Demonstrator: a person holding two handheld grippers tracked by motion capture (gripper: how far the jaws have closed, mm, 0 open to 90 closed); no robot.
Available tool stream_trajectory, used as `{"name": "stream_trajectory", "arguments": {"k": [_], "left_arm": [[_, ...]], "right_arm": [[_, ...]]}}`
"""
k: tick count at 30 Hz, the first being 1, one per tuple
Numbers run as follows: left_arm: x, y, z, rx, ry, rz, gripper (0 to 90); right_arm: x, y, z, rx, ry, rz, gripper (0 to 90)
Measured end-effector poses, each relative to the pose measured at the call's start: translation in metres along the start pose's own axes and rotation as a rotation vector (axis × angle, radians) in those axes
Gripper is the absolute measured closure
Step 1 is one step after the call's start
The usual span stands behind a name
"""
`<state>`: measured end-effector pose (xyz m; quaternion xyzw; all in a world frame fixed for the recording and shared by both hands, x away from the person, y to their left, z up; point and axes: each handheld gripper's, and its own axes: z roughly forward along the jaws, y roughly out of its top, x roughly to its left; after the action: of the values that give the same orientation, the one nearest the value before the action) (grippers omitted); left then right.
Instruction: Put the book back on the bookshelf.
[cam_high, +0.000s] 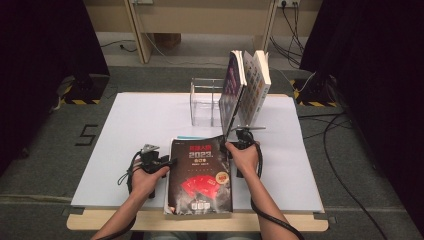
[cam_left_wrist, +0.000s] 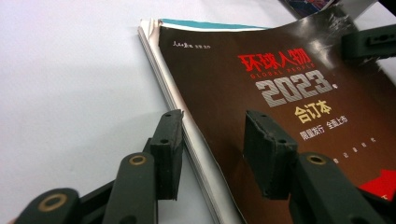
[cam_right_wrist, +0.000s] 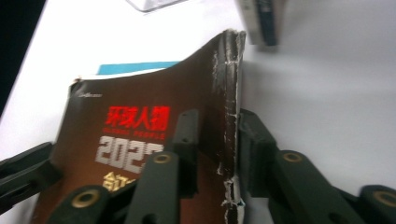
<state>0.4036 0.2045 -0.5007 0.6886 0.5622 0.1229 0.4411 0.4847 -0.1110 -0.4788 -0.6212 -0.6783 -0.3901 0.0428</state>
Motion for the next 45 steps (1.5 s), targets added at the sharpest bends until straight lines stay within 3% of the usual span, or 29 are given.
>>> {"name": "stream_trajectory", "arguments": {"k": [4,10,11,16,19,25,29,45], "left_arm": [[0.0,0.0,0.0,-0.002,0.002,-0.001,57.9],[0.0,-0.002,0.0,-0.008,0.002,0.007,58.3],[0.001,-0.002,0.0,-0.013,0.0,0.007,58.1],[0.004,-0.003,-0.001,-0.022,-0.019,-0.012,56.6],[0.006,-0.002,-0.007,-0.035,-0.027,-0.016,51.5],[0.018,-0.004,-0.038,-0.113,0.001,0.008,49.1],[0.023,-0.013,-0.047,-0.132,0.014,0.014,49.0],[0.019,-0.023,-0.041,-0.117,0.001,0.029,49.0]], "right_arm": [[0.011,0.003,-0.002,0.021,-0.004,-0.074,79.2],[0.023,0.008,-0.008,0.046,0.008,-0.118,86.7],[0.03,0.008,-0.012,0.031,0.014,-0.142,87.1],[0.038,0.006,-0.019,-0.004,0.026,-0.148,87.3],[0.039,0.005,-0.026,-0.054,0.051,-0.134,87.4],[0.05,0.004,-0.041,-0.132,0.064,-0.166,87.5],[0.059,0.004,-0.051,-0.188,0.049,-0.203,87.5],[0.075,0.018,-0.094,-0.358,0.051,-0.235,87.6]]}}
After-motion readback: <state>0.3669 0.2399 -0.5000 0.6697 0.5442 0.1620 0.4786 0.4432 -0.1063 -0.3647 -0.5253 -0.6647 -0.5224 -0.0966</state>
